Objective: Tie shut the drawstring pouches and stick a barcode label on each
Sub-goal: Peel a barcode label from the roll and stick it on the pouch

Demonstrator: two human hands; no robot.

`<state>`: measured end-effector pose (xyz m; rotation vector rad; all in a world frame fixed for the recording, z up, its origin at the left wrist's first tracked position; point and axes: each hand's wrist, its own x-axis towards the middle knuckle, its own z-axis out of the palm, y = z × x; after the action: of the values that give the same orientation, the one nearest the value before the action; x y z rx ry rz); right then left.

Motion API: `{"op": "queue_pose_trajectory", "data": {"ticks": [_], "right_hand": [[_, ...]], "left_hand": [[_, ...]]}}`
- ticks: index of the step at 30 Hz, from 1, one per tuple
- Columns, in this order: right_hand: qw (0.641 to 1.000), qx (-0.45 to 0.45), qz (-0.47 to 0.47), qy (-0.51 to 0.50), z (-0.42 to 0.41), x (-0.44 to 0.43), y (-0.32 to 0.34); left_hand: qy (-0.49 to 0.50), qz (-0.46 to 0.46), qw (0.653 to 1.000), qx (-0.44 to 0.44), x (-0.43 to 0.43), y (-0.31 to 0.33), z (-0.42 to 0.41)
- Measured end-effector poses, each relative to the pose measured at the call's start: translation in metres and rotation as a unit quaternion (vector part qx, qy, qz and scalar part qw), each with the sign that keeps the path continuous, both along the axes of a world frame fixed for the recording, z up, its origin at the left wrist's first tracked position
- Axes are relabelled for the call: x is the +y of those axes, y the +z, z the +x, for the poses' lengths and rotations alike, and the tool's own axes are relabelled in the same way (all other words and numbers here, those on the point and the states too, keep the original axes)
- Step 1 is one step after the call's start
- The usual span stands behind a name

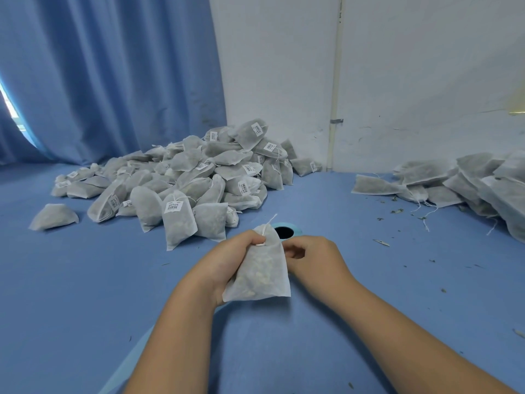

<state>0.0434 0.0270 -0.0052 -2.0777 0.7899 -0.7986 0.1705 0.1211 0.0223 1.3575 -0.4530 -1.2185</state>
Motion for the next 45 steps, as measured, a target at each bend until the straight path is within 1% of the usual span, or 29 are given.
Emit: {"op": "queue_pose_trajectory", "data": {"ticks": [3, 8, 11, 14, 18, 20, 23, 29, 31, 34, 37, 39, 42, 45], "right_hand": [[1.000, -0.006, 0.030, 0.007, -0.003, -0.003, 0.000], [0.993, -0.028, 0.112, 0.021, -0.008, -0.007, 0.000], [0.988, -0.043, 0.145, 0.020, -0.008, -0.009, 0.000], [0.990, -0.034, 0.134, 0.003, -0.007, -0.007, 0.001], [0.997, 0.006, 0.073, -0.028, -0.008, -0.002, 0.003], [0.997, 0.015, 0.057, -0.044, -0.012, -0.001, 0.003], [0.996, 0.017, 0.065, -0.064, -0.025, 0.000, 0.002], [0.989, -0.012, 0.120, -0.083, -0.054, 0.001, 0.005], [0.988, -0.037, 0.125, -0.078, -0.064, 0.004, 0.008], [0.982, -0.116, 0.138, -0.053, -0.082, 0.011, 0.021], [0.963, -0.227, 0.145, -0.016, -0.105, 0.022, 0.040], [0.947, -0.282, 0.150, 0.024, -0.118, 0.031, 0.052], [0.934, -0.315, 0.148, 0.082, -0.129, 0.043, 0.057], [0.928, -0.330, 0.143, 0.099, -0.130, 0.046, 0.053]], "left_hand": [[0.005, 0.002, 1.000, -0.002, 0.000, 0.000, 0.000], [0.005, 0.007, 1.000, -0.009, 0.000, 0.001, -0.001], [0.000, 0.004, 1.000, -0.006, 0.001, 0.001, -0.001], [0.010, 0.001, 1.000, -0.004, 0.002, 0.001, 0.000], [0.025, 0.003, 1.000, -0.005, 0.005, 0.003, 0.002], [0.027, 0.001, 1.000, -0.009, 0.007, 0.003, 0.003], [0.031, -0.003, 0.999, -0.016, 0.009, 0.004, 0.001], [0.045, 0.000, 0.998, -0.042, 0.012, 0.005, -0.004], [0.050, -0.012, 0.997, -0.059, 0.014, 0.008, -0.010], [0.046, -0.043, 0.993, -0.099, 0.013, 0.013, -0.027], [-0.008, -0.066, 0.986, -0.153, 0.009, 0.012, -0.053], [-0.047, -0.058, 0.979, -0.190, 0.010, 0.012, -0.069], [-0.054, -0.058, 0.967, -0.241, 0.011, 0.012, -0.087], [-0.001, -0.087, 0.943, -0.320, 0.014, 0.014, -0.098]]}}
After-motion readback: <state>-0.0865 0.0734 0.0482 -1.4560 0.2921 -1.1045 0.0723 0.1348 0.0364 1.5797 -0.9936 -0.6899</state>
